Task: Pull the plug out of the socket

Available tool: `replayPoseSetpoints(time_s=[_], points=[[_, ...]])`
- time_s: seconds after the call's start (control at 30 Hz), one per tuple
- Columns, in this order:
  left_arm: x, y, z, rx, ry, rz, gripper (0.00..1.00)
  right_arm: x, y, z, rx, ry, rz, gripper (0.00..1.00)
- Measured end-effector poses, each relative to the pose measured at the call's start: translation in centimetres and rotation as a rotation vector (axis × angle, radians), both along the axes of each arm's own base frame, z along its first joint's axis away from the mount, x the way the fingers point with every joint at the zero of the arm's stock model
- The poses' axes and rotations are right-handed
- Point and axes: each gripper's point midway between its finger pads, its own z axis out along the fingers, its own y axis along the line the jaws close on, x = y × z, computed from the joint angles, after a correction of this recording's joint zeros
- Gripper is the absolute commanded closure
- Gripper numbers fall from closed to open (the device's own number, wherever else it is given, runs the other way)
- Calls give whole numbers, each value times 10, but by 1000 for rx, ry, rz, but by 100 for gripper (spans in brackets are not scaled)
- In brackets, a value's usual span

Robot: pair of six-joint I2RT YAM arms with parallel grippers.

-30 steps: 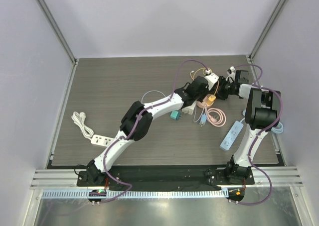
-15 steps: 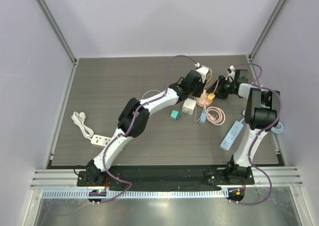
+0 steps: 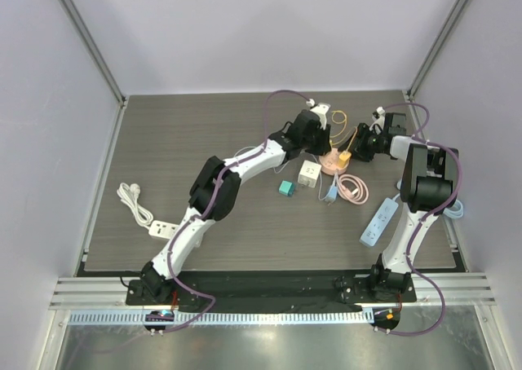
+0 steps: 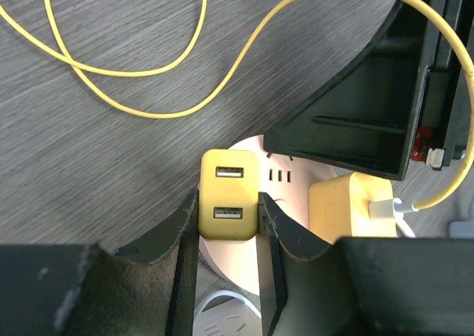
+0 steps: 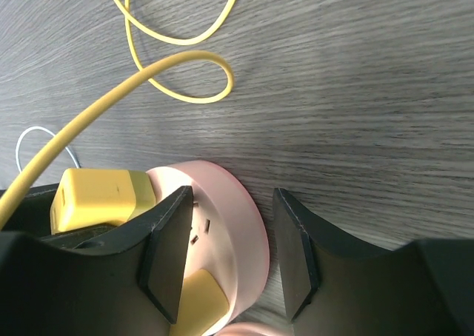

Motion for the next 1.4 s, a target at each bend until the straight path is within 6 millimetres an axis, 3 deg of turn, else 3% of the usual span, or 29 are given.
replayPoseSetpoints(time_s=[0.43,0.8,0.97,1.23,1.4], points=[[-4,-7,0,207,-253,-54,100,0,0,0,-4,-1,5,48],[10,4,-3,-21,-13,-8,100,4,-1,0,-14,-7,2,48],[10,5,-2,-46,25,-2,100,6,-1,0,-17,-15,0,48],[-2,-7,3,185,-227,-62,100,4,0,0,-15,-10,7,48],[-2,-9,2,240,-298,-83,100,4,0,0,-15,-6,8,48]])
